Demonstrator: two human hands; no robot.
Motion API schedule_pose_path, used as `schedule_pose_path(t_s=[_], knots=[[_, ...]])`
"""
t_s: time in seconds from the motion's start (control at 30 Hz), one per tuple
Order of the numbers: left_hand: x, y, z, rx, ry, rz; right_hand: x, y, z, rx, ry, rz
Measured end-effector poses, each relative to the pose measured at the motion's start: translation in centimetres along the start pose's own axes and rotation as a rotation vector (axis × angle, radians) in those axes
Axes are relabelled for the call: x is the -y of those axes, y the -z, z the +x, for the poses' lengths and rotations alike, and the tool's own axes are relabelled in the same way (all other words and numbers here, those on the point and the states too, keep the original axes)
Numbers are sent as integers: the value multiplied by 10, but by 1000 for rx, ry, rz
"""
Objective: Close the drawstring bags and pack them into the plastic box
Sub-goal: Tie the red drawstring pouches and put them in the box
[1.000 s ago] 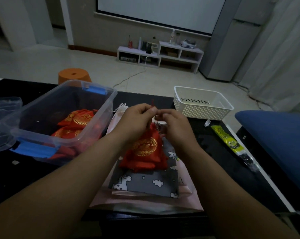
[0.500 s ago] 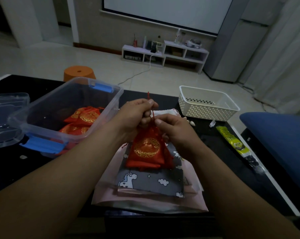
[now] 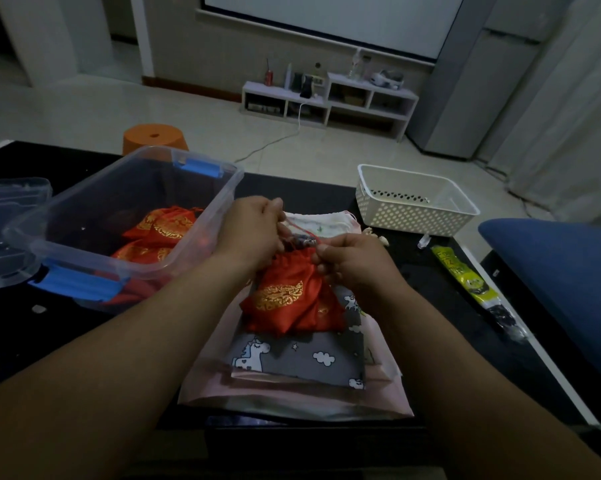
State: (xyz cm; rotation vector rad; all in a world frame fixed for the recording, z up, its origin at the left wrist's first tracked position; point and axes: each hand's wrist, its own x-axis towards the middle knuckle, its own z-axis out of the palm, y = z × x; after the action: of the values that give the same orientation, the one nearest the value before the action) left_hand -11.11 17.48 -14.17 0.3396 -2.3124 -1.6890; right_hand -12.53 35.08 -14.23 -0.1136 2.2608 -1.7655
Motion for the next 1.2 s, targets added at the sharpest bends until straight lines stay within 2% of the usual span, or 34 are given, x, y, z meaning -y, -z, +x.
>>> schedule_pose_path(t_s=[0.1, 0.2, 0.33, 0.47, 0.53, 0.63, 0.77, 0.87, 1.13, 1.2], knots=[[-5, 8, 1, -70, -254, 251, 4, -3, -3, -11, 33, -88], [-18, 8, 1, -10, -398, 374, 5, -7, -4, 21, 92, -222], [-32, 3, -1, 76, -393, 330, 4, -10, -7, 111, 146, -323], [-38, -4, -8, 232, -261, -19, 3, -11, -6, 100, 209, -392], [-35, -2, -8, 243, -227, -64, 3, -9, -4, 86, 204, -366], [-21, 3, -13, 222, -190, 144, 4, -1, -4, 113, 173, -264], [3, 0, -30, 317, -249, 357, 3, 11, 2, 171, 134, -268], [10, 3, -31, 346, -327, 414, 1, 14, 5, 191, 109, -246], [9, 13, -28, 199, -533, 592, 6, 13, 3, 190, 125, -216], [3, 13, -31, 199, -511, 603, 8, 8, 2, 153, 157, -205]])
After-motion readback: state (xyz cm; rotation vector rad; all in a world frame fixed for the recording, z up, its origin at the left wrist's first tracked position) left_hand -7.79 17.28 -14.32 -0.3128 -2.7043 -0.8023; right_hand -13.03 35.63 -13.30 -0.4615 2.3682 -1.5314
